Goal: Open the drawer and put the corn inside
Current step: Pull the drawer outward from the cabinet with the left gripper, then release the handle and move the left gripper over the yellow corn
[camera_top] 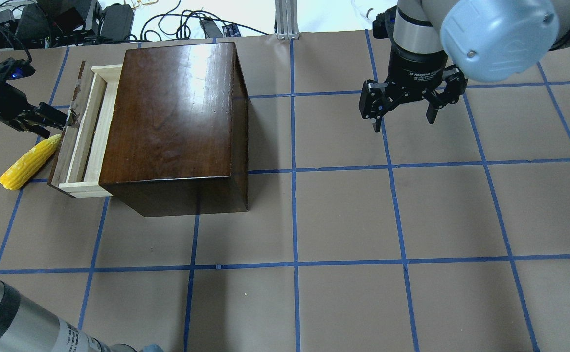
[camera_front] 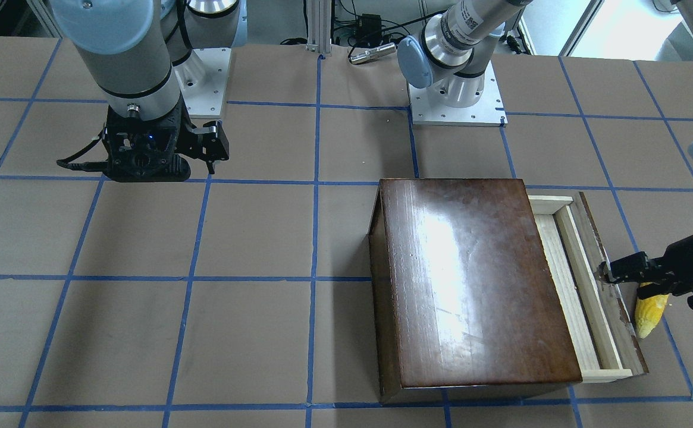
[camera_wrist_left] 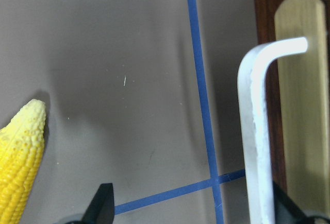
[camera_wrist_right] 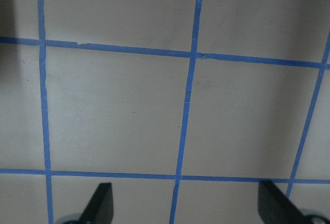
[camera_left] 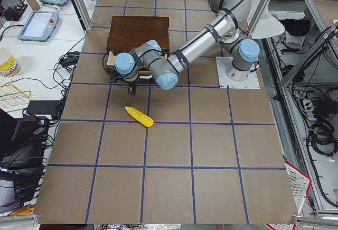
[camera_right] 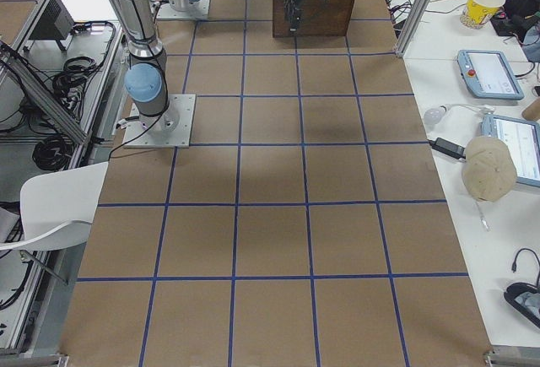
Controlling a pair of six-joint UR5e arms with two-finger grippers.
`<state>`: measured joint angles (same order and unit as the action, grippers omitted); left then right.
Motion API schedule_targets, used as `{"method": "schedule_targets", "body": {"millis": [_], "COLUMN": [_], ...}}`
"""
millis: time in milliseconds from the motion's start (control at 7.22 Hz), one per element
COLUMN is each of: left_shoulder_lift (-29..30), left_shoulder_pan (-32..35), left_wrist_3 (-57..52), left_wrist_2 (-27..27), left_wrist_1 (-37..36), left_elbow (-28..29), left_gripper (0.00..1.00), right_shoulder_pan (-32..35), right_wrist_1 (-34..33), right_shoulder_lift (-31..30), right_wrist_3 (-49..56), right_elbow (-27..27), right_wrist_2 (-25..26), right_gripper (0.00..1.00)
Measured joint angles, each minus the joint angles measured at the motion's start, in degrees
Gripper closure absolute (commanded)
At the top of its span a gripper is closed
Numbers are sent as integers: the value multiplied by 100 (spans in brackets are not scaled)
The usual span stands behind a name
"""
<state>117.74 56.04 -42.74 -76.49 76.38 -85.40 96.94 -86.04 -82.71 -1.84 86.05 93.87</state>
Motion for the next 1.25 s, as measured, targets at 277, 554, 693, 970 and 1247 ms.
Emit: {"method": "schedule_targets", "body": {"millis": [277,554,693,970,1247], "left_shoulder_lift": [-2,3,7,10,-34], "left_shoulder_pan": [-4,-61,-103,-136,-181], "left_wrist_3": [-27,-35,-38,-112,-209], "left_wrist_2": [-80,-126,-156,-180,-188], "left_wrist_1": [-6,-3,-1,0,57], "left_elbow": [10,54,82,106,186], "left_gripper": [0,0,0,0,0], "right_shoulder_pan": [0,0,0,0,0], "right_wrist_1": [0,0,0,0,0], "right_shoulder_lift": [0,0,0,0,0], "right_wrist_3": [0,0,0,0,0], "right_elbow": [0,0,0,0,0], "right_wrist_2": [0,0,0,0,0], "right_gripper": [0,0,0,0,0]}}
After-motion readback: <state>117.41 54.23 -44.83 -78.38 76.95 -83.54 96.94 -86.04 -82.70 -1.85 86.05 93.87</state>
